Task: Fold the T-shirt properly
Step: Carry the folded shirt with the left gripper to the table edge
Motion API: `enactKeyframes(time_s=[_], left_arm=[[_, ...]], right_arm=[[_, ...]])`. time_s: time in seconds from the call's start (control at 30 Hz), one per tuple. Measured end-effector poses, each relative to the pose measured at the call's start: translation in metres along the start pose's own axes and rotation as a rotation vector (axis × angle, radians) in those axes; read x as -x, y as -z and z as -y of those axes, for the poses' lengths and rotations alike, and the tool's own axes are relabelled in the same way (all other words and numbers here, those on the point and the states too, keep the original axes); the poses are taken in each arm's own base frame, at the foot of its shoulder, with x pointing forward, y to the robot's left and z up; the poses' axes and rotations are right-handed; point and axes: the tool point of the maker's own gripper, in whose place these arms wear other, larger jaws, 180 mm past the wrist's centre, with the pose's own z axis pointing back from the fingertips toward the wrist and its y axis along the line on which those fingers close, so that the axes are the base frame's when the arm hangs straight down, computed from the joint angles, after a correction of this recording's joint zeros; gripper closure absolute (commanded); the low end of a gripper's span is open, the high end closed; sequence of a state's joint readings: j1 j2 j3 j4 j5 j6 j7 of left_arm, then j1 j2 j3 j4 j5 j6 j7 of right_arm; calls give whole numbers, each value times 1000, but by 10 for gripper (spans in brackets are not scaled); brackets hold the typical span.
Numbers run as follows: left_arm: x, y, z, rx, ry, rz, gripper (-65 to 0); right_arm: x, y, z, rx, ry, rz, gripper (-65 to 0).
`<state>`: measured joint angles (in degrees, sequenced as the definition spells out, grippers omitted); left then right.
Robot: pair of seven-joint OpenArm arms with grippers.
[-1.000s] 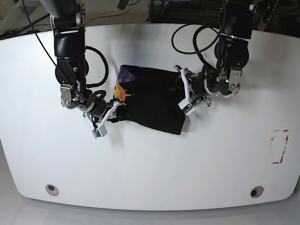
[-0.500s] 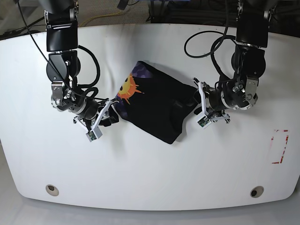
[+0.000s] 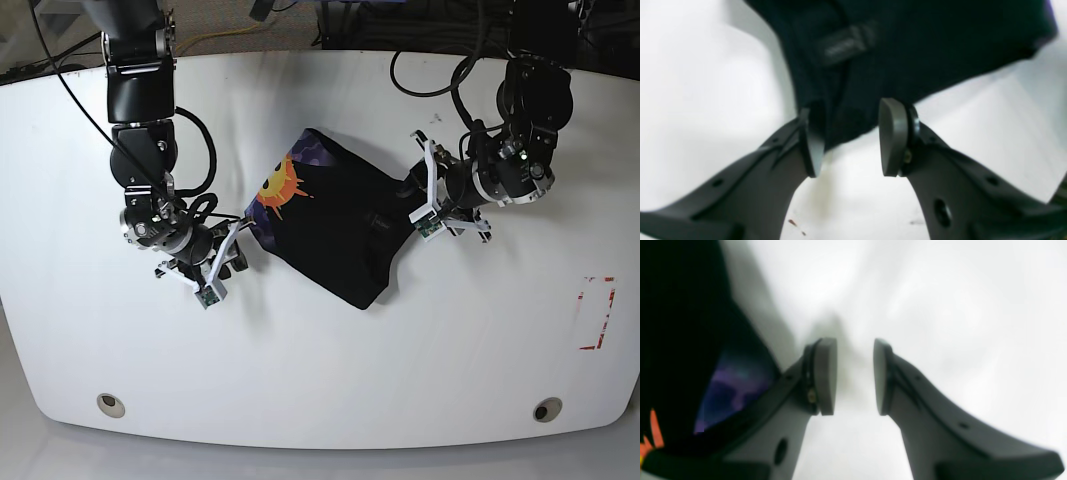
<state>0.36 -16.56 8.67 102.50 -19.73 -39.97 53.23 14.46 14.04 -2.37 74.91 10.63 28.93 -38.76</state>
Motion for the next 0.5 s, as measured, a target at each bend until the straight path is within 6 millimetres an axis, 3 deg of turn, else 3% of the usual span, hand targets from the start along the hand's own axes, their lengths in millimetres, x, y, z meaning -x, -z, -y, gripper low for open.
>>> enactKeyframes(time_s=[0.2, 0.4, 0.5], left_arm=[[-4, -1, 6, 3, -3, 15, -242], [-14, 6, 7, -24, -101, 45, -244], [-24, 11, 11, -30, -146, 71, -310]], right_arm=[[37, -6, -28, -51, -20, -94, -166], [50, -22, -81, -108, -36, -90, -166], [56, -27, -108, -145, -19, -110, -166]])
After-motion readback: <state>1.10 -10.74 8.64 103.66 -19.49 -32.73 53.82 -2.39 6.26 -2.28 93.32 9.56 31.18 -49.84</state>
